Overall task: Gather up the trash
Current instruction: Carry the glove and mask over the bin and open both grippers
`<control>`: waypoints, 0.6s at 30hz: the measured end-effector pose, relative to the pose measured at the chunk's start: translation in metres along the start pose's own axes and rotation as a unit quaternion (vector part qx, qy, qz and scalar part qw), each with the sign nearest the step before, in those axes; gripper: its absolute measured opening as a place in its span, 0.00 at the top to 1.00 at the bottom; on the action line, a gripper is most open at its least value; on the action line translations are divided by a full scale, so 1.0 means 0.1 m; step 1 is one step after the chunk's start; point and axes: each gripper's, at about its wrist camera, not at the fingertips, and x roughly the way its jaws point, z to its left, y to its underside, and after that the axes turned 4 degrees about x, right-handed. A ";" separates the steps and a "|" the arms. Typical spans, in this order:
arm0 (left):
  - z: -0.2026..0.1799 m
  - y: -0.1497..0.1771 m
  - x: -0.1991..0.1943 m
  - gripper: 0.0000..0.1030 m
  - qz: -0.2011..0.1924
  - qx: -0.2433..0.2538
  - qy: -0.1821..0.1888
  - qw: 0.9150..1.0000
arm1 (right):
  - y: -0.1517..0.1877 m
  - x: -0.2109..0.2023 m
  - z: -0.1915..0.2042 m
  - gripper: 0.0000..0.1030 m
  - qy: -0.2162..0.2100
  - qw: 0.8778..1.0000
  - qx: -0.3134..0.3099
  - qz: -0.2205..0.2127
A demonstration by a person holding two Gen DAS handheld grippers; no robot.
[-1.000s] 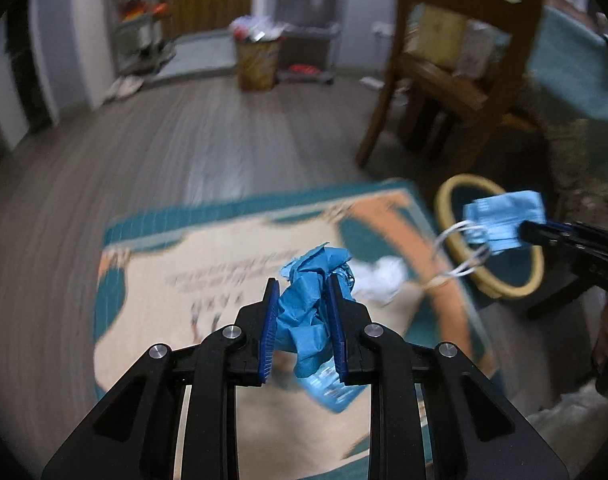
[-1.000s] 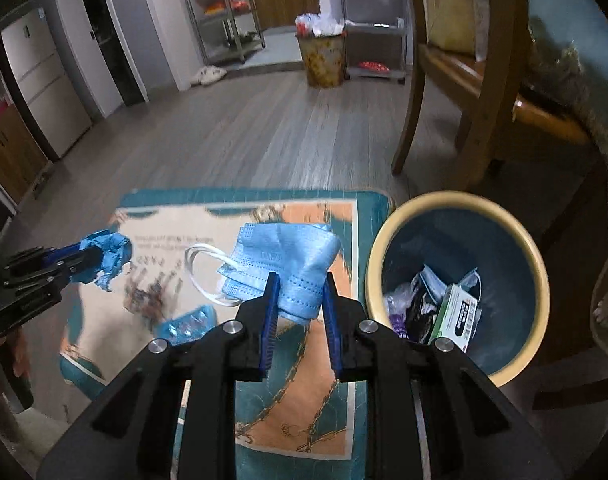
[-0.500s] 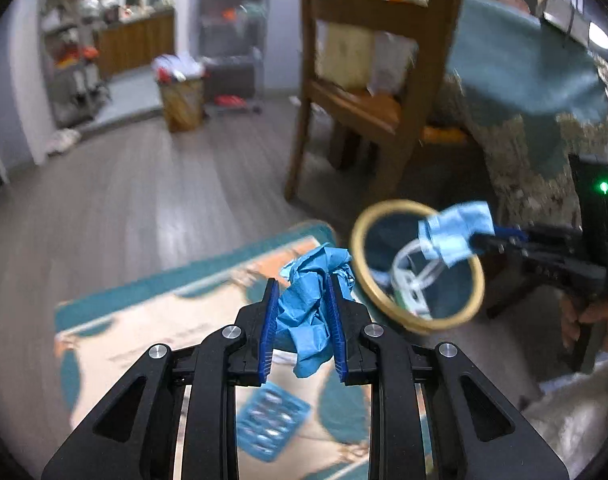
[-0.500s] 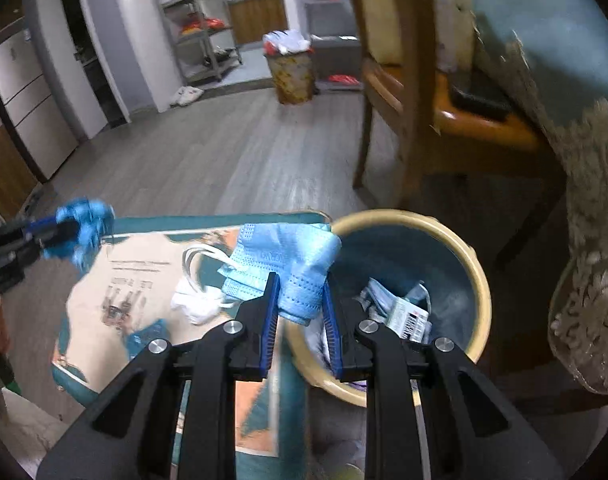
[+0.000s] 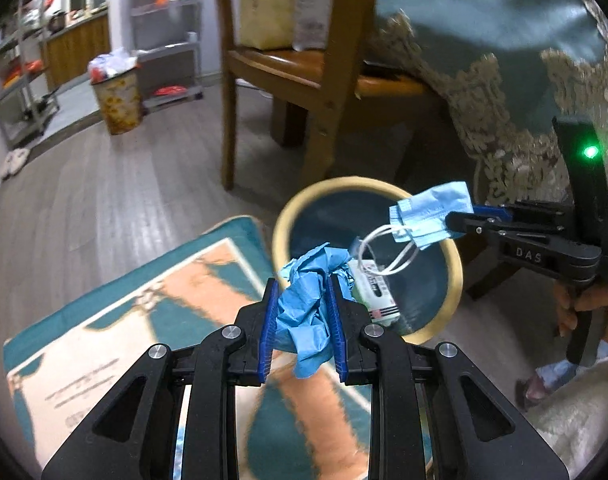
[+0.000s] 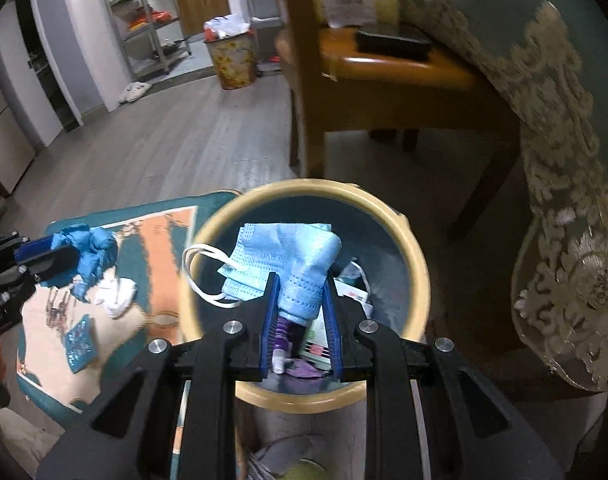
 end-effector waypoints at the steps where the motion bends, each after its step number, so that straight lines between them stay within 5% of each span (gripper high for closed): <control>1: -0.04 -0.01 0.06 0.75 0.002 0.004 0.001 1.000 | 0.01 0.01 -0.02 0.80 0.003 1.000 0.002 0.001; 12: -0.35 -0.08 0.60 0.75 -0.006 0.019 -0.022 1.000 | 0.02 0.06 -0.18 0.80 0.047 0.999 0.010 -0.006; 18: -0.37 -0.13 0.57 0.53 -0.052 0.003 -0.019 0.998 | 0.01 0.04 -0.23 0.66 0.054 0.998 0.023 -0.017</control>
